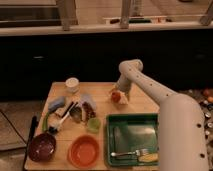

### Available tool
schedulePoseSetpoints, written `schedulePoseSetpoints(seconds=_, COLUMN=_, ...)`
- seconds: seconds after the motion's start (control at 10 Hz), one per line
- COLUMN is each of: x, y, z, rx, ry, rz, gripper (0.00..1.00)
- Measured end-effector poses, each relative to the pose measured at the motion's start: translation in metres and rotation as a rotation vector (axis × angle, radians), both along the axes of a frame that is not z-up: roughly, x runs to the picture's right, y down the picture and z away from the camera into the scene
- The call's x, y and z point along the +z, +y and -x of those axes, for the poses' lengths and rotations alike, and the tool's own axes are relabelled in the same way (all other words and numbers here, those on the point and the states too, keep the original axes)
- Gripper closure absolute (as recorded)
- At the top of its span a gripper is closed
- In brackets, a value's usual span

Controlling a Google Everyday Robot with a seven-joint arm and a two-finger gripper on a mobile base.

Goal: Place apple in tray

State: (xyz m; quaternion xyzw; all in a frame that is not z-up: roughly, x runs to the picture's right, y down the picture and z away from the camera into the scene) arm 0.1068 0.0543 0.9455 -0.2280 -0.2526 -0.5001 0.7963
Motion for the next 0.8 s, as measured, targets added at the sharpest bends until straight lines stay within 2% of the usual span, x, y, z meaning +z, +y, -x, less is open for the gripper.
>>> schedulePoseSetpoints(seconds=0.3, x=0.013, y=0.003, z=0.007, rx=-0.006, ry=-0.009, rz=0.027, gripper=0.21)
schedulePoseSetpoints(seconds=0.4, x=0.015, y=0.004, z=0.008, rx=-0.013, ry=-0.009, rz=0.032, gripper=0.28)
schedulePoseSetpoints(seconds=0.7, x=0.015, y=0.004, z=0.013, rx=-0.027, ry=-0.016, rz=0.027, gripper=0.60)
schedulePoseSetpoints(seconds=0.8, x=0.014, y=0.003, z=0.014, rx=-0.030, ry=-0.018, rz=0.024, gripper=0.67)
